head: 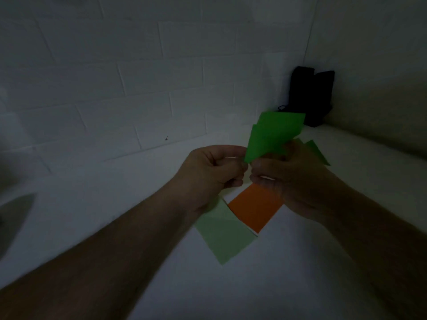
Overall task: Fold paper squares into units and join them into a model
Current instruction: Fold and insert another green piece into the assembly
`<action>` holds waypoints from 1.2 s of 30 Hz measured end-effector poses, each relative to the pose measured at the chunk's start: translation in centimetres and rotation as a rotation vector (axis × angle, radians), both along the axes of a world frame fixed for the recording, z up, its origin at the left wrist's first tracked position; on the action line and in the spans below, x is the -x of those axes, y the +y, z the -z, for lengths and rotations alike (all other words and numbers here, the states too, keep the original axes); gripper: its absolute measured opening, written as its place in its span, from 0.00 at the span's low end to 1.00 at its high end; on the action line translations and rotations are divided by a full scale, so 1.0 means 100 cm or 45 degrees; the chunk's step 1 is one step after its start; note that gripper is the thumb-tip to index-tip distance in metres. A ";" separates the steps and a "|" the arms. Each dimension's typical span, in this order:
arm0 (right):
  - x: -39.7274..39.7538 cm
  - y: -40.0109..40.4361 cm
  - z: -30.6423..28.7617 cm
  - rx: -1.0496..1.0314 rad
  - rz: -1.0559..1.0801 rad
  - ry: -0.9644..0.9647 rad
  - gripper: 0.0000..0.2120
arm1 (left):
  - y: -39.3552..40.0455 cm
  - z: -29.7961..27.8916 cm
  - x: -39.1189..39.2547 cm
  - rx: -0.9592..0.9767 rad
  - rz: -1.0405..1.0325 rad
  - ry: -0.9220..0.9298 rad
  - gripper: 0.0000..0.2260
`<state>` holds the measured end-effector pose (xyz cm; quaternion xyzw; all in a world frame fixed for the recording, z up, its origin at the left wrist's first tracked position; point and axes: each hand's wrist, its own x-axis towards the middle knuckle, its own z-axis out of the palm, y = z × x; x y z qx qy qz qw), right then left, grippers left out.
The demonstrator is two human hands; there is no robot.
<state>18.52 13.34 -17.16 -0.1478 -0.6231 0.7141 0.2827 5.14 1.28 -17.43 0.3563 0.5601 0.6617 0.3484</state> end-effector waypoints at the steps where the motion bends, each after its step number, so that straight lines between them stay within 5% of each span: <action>1: 0.001 -0.002 0.002 -0.035 -0.028 0.001 0.16 | 0.000 0.000 0.000 -0.005 0.005 0.008 0.11; 13: 0.002 0.000 0.002 -0.157 -0.001 0.012 0.10 | 0.002 0.003 -0.005 -0.018 0.000 0.041 0.11; 36: -0.002 0.011 0.000 0.024 0.109 -0.017 0.19 | 0.001 0.001 -0.005 0.021 -0.016 0.045 0.12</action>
